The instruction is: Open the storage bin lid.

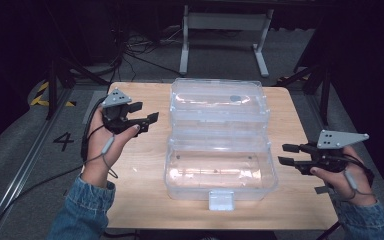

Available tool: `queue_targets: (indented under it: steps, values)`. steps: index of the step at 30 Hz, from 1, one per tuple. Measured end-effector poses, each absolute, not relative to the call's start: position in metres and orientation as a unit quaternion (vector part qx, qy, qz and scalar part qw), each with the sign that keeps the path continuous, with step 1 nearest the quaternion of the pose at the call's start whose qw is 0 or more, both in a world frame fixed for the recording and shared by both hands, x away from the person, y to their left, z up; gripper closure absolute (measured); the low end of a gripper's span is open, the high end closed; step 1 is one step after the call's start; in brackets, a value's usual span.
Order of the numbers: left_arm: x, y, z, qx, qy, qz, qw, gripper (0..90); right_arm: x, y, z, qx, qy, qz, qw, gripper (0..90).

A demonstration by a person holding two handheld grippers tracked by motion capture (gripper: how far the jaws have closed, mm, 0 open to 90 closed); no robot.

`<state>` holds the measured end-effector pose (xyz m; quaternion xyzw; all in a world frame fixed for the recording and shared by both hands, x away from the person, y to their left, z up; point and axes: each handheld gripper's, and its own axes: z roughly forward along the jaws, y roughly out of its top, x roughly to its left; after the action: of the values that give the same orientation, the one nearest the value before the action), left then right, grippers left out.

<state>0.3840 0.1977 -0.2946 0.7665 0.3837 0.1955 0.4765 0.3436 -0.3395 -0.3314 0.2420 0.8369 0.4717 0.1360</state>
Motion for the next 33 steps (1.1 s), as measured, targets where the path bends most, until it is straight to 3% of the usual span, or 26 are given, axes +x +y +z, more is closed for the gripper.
queue_targets:
  steps: [7, 18, 27, 33]
  values:
    - [0.375, 0.214, -0.314, 0.767, 0.383, 0.211, 0.469, 33.8, 0.364, -0.358, -0.337, 0.305, 0.819, 0.457, 0.164, 49.5]
    - [0.39, 0.236, -0.364, 0.773, 0.423, 0.168, 0.442, 34.1, 0.397, -0.383, -0.373, 0.385, 0.793, 0.438, 0.176, 43.0]
    - [0.396, 0.249, -0.398, 0.811, 0.425, 0.207, 0.344, 33.1, 0.408, -0.398, -0.403, 0.427, 0.784, 0.417, 0.173, 43.8]
    - [0.396, 0.255, -0.415, 0.791, 0.442, 0.165, 0.39, 33.1, 0.413, -0.405, -0.418, 0.434, 0.785, 0.403, 0.18, 45.8]
